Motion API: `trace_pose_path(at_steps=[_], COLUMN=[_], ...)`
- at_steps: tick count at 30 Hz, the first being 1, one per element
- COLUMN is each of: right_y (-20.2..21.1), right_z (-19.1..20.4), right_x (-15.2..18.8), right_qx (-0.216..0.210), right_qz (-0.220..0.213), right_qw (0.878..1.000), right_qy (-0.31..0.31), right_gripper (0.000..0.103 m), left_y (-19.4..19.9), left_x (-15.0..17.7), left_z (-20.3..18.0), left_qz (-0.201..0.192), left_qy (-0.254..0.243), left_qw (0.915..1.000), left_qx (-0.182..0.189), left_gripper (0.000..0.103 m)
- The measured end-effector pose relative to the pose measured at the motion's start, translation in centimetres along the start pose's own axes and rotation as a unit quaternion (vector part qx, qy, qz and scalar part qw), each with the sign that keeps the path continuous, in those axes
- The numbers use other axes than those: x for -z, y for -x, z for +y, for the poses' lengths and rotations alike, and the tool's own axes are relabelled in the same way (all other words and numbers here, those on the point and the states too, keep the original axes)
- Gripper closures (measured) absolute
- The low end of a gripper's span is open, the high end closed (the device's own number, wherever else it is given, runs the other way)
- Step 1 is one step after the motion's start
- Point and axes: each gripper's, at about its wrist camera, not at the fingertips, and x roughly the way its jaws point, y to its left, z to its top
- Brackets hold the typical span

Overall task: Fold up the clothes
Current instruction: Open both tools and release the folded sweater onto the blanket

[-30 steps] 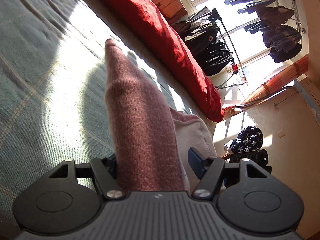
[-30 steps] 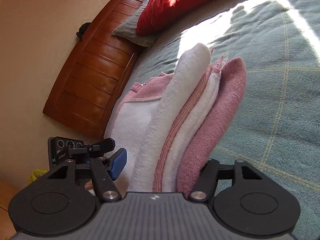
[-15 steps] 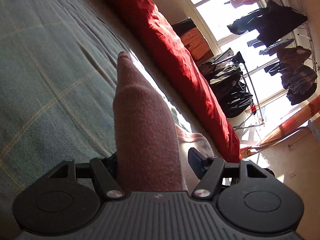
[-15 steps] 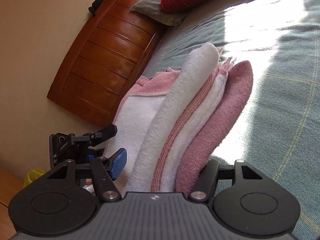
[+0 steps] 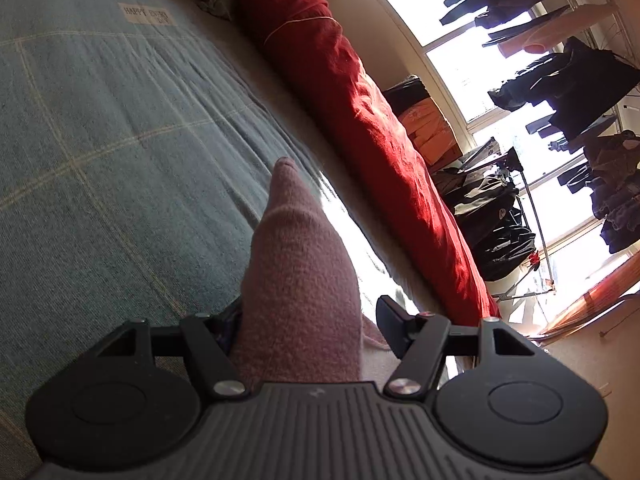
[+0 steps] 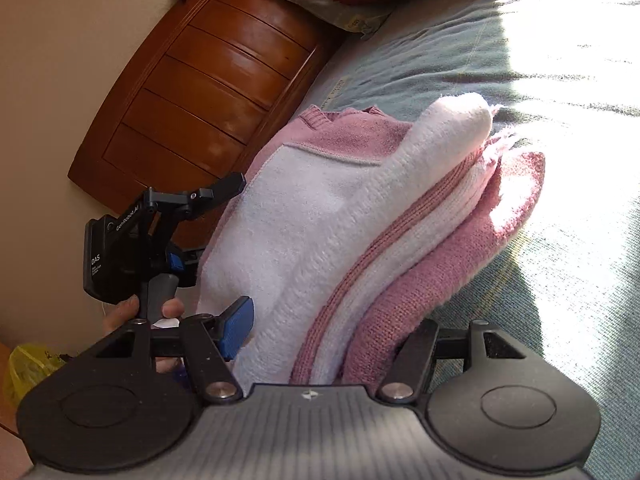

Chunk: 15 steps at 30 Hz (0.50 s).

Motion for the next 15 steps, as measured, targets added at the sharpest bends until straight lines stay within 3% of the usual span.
trace_pose_path(at_steps=[10,15], right_y=[-1.2,3.1], right_z=[-1.8,-1.9], right_x=[1.5,1.1], right_qx=[0.015,0.035], right_qz=[0.015,0.007], right_qw=[1.0,0.999], right_qy=[-0.02,0.011], right_gripper=[0.032,0.032], left_y=[-0.5,2.7], left_x=[-0.8,-0.4], left_z=[3.1,0.2], left_qz=[-0.021,-0.026], left_qy=[0.025,-0.031], left_qw=[0.9982,0.9973], left_qx=[-0.05,-0.062], left_gripper=[0.034,0.031])
